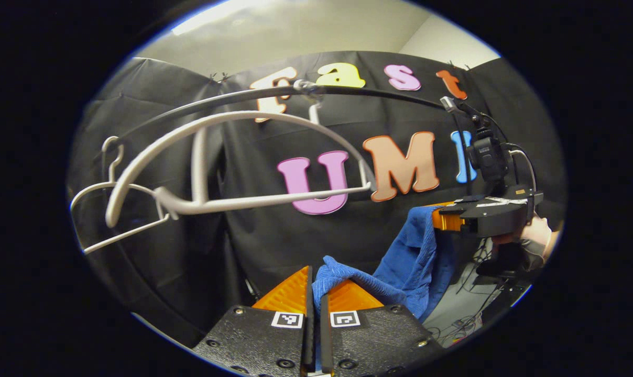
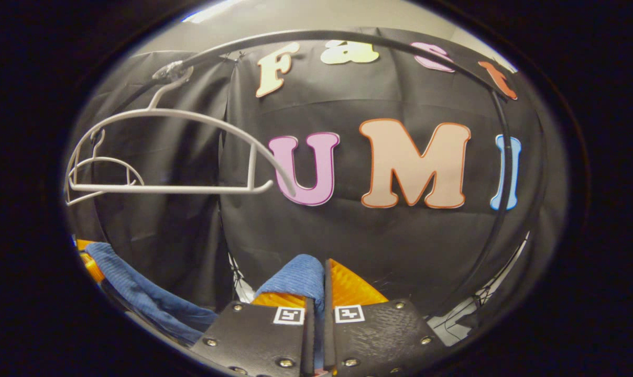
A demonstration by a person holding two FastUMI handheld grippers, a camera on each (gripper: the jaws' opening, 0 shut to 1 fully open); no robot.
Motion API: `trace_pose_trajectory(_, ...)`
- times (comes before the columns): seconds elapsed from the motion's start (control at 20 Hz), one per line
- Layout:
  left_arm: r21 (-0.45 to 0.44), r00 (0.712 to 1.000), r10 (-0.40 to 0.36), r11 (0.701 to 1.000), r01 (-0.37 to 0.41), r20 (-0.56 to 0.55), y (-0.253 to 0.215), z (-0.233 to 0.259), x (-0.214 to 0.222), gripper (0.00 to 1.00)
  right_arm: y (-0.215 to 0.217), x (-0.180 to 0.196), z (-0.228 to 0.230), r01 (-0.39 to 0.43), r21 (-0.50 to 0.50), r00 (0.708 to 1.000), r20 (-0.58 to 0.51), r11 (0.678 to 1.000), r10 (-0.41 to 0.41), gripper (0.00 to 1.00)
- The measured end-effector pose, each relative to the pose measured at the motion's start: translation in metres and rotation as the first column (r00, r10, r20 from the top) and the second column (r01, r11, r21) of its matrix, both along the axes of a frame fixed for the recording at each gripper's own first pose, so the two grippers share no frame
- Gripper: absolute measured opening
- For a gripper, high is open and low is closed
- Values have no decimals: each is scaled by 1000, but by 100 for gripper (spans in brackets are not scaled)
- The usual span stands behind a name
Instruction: Grasp the clothes on the hanger with both hands and then place them into the laundry hamper below.
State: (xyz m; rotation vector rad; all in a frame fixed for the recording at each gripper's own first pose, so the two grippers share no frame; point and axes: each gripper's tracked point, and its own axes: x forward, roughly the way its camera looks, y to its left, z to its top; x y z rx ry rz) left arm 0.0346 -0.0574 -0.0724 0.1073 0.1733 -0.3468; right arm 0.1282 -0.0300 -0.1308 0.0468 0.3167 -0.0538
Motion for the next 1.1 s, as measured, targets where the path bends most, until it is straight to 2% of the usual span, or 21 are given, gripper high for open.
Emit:
trace_pose_trajectory(0.15,-54,999,-40,998,40,-6,-24,-2,19,5,-16,-6,17,26,-20,999,31,999,-26,7)
trace_pose_trajectory(0.2,-72,999,-44,997,43,-17,-28,-6,24,5,-21,-9,21,35,-25,999,36,999,-34,10)
trace_pose_trajectory(0.25,-87,999,-44,995,41,-31,-30,-12,27,5,-25,-10,22,41,-27,998,39,999,-40,7)
trace_pose_trajectory(0.5,-88,992,-23,996,12,-127,-35,-66,51,5,-28,-13,-5,49,-31,999,-5,998,-49,7)
trace_pose_trajectory(0.65,-55,977,-4,998,-8,-213,-36,-127,62,5,-21,-16,-39,40,-24,997,-62,999,-41,7)
trace_pose_trajectory(0.8,16,952,35,999,-32,-303,-27,-186,67,5,-6,-20,-75,21,0,992,-124,1000,-21,7)
trace_pose_trajectory(1.1,97,895,84,994,-46,-438,-11,-268,50,5,32,-37,-144,-39,38,964,-260,999,48,7)
